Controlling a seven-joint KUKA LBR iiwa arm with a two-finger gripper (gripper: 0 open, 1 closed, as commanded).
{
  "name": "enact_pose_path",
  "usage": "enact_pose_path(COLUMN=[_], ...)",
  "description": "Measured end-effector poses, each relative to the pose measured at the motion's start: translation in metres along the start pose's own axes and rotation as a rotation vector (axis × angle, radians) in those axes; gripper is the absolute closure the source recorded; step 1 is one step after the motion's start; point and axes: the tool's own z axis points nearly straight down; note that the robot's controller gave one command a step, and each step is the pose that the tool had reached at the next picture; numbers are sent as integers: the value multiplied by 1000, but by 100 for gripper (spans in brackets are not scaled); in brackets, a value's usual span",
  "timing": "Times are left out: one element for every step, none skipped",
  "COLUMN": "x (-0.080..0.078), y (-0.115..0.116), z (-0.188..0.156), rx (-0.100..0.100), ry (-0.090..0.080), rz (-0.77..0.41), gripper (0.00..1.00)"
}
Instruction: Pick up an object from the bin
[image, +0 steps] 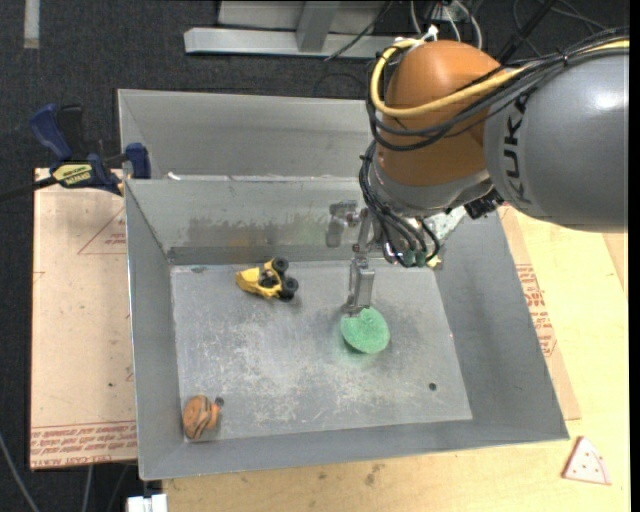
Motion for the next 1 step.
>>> enact_pose_path(x=[-1], y=[0], z=[-5], rx=[-1], ry=[-8], rz=[1], gripper=[0])
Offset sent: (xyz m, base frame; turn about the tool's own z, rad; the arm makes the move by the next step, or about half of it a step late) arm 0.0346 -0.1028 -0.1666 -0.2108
